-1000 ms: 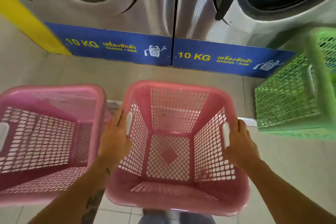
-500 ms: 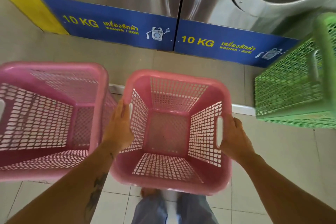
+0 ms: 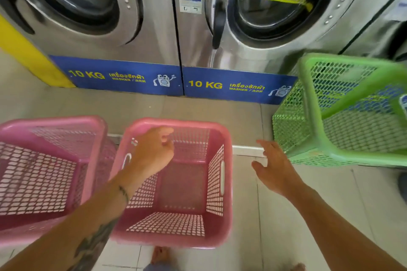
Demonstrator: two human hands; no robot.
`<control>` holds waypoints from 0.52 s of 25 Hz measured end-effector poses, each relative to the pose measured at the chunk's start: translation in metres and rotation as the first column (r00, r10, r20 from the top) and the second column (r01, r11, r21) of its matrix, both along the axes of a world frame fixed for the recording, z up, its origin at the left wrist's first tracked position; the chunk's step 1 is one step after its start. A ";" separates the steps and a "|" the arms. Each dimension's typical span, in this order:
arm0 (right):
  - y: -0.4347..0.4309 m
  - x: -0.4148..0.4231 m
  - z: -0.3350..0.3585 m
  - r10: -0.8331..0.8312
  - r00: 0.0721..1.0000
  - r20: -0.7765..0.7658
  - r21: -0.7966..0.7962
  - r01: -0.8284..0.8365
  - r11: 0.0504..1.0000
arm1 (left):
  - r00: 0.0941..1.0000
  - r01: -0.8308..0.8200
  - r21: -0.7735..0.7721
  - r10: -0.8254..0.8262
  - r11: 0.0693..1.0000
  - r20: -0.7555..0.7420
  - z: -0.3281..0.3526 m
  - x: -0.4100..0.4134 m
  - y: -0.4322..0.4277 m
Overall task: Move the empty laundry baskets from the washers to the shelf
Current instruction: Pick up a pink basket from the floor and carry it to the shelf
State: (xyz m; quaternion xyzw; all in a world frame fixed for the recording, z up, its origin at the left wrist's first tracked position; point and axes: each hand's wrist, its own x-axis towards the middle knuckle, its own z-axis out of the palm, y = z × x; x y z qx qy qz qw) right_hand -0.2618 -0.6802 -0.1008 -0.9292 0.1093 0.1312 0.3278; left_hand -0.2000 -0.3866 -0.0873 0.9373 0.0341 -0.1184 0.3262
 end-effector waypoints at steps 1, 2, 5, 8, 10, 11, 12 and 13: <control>-0.020 0.001 0.007 0.014 0.999 0.047 0.007 -0.014 1.000 | 0.999 -0.011 -0.024 0.012 1.000 0.043 0.009 -0.001 -0.026; -0.041 0.001 0.013 0.029 0.996 0.084 0.004 -0.030 1.000 | 0.996 -0.013 -0.061 0.018 0.998 0.088 0.016 -0.004 -0.053; -0.120 -0.004 0.040 0.058 0.984 0.169 -0.005 -0.058 0.998 | 0.989 0.034 -0.149 -0.012 0.988 0.146 0.028 -0.010 -0.148; -0.203 -0.010 0.068 0.058 0.970 0.235 -0.018 -0.055 0.998 | 0.988 0.072 -0.205 -0.042 0.976 0.147 0.043 -0.011 -0.243; -0.257 -0.013 0.082 0.037 0.965 0.260 -0.032 -0.030 0.999 | 0.987 0.069 -0.244 -0.030 0.967 0.158 0.054 -0.011 -0.298; -0.283 -0.015 0.088 0.026 0.962 0.272 -0.043 -0.015 0.999 | 0.986 0.067 -0.265 -0.023 0.962 0.164 0.058 -0.010 -0.325; -0.304 -0.016 0.090 0.011 0.960 0.279 -0.050 0.003 0.999 | 0.988 0.054 -0.282 -0.010 0.958 0.153 0.061 -0.009 -0.344; -0.333 -0.019 0.094 -0.018 0.959 0.281 -0.048 0.032 0.998 | 0.989 0.049 -0.292 -0.007 0.955 0.145 0.064 -0.006 -0.373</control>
